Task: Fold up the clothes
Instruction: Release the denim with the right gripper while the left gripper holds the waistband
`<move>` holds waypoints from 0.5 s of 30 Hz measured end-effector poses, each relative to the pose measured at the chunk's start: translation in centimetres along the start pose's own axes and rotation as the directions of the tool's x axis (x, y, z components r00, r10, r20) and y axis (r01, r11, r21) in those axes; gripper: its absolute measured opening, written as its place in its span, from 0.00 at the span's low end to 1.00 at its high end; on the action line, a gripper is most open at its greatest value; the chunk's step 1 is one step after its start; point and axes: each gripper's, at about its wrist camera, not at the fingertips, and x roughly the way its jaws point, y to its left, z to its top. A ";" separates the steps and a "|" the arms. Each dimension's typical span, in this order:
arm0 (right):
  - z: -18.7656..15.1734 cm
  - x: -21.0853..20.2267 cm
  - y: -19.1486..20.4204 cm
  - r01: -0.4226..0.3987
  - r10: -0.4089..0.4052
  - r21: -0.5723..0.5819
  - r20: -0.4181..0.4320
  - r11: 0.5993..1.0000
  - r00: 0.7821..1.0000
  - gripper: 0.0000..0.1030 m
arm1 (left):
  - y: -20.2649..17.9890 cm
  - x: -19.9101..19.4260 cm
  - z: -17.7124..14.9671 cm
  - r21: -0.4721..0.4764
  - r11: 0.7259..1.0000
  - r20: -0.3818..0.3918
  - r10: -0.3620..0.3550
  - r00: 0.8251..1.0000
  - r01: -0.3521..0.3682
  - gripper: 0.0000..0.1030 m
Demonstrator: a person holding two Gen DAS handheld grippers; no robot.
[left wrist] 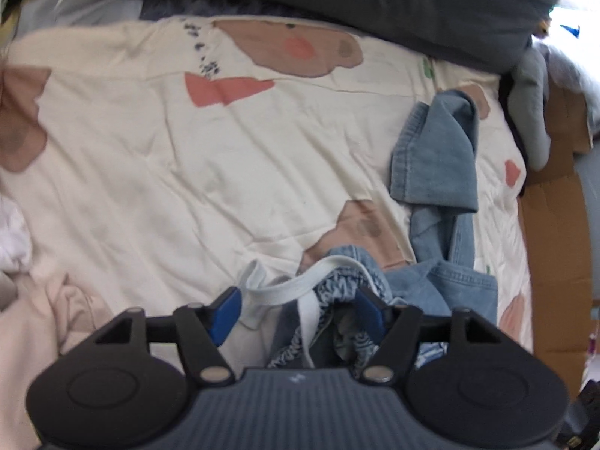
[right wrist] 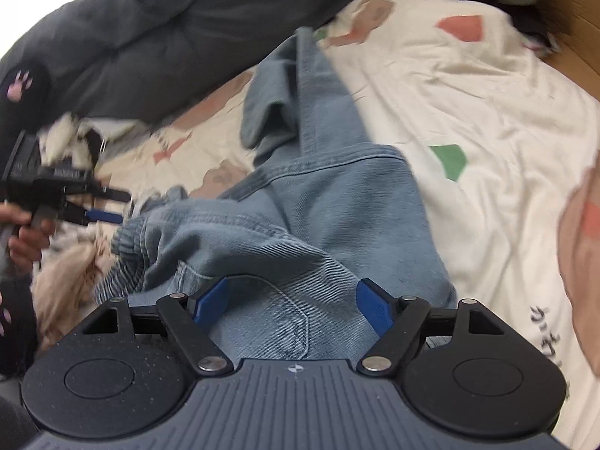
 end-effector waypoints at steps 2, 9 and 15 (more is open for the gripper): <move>0.4 0.8 0.4 -0.005 0.004 -0.035 -0.018 0.999 1.000 0.78 | 0.3 0.3 0.1 -0.027 1.000 0.008 -0.012 1.000 0.012 0.75; 2.6 3.0 1.5 -0.017 0.012 -0.123 -0.041 0.992 0.999 0.78 | 1.8 2.5 0.9 -0.171 0.985 0.029 -0.027 0.999 0.031 0.79; 4.0 4.4 2.2 -0.036 0.028 -0.158 -0.050 0.987 0.998 0.78 | 2.3 4.8 0.5 -0.248 0.968 -0.018 -0.048 0.999 0.042 0.79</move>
